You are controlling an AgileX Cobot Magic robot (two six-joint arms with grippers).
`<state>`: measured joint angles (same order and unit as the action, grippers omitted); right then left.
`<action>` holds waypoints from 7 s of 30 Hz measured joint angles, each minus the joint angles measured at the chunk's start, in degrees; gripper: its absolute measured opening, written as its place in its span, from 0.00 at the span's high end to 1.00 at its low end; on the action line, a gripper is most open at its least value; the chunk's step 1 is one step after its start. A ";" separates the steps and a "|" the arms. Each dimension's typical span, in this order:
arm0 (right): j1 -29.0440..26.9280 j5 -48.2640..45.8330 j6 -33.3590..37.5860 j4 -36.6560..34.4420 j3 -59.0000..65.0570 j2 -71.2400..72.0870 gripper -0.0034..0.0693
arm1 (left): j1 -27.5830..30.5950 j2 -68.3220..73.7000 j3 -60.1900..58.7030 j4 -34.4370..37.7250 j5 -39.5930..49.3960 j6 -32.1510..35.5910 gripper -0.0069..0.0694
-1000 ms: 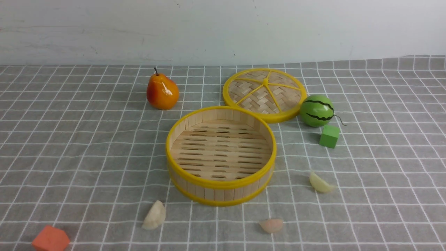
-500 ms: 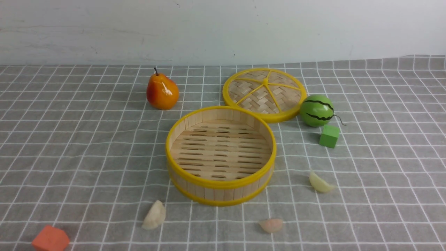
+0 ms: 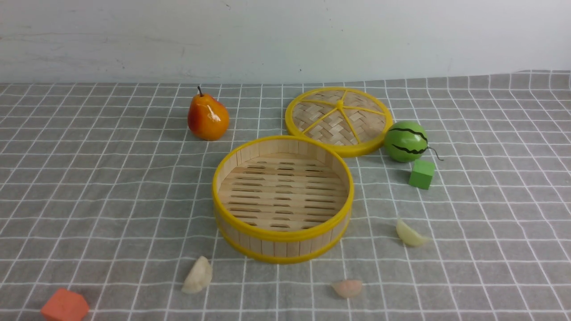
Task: Put the dumplings into the steamer on the table with the grey tablecloth.
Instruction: 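Reach for and grasp a dumpling on the table with the left gripper, then place the dumpling into the bamboo steamer basket with the left gripper, then reach for and grasp a dumpling lying on the table beside the steamer, then place the dumpling in the bamboo steamer basket with the right gripper, then reach for and grasp a dumpling lying on the table beside the steamer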
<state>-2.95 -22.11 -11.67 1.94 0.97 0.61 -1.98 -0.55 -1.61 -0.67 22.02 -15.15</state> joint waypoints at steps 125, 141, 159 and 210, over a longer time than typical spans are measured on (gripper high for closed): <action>28.73 -28.31 27.45 -20.71 -46.95 -62.38 0.90 | -25.76 129.40 117.68 -3.86 39.03 -4.96 0.41; 33.94 -28.30 41.03 -18.58 -67.27 -90.37 0.42 | -25.76 105.85 122.64 -1.10 49.18 -0.15 0.42; 36.28 -13.14 44.63 -13.43 -68.05 -109.32 0.40 | -25.76 68.08 75.07 2.36 49.24 0.24 0.93; 33.85 -47.89 13.22 4.70 -113.77 -112.85 0.16 | -25.76 57.98 68.02 3.19 49.22 -0.06 0.93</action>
<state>30.90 -70.00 1.55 6.63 -112.80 -112.24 -27.74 57.42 66.41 2.52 71.24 -15.21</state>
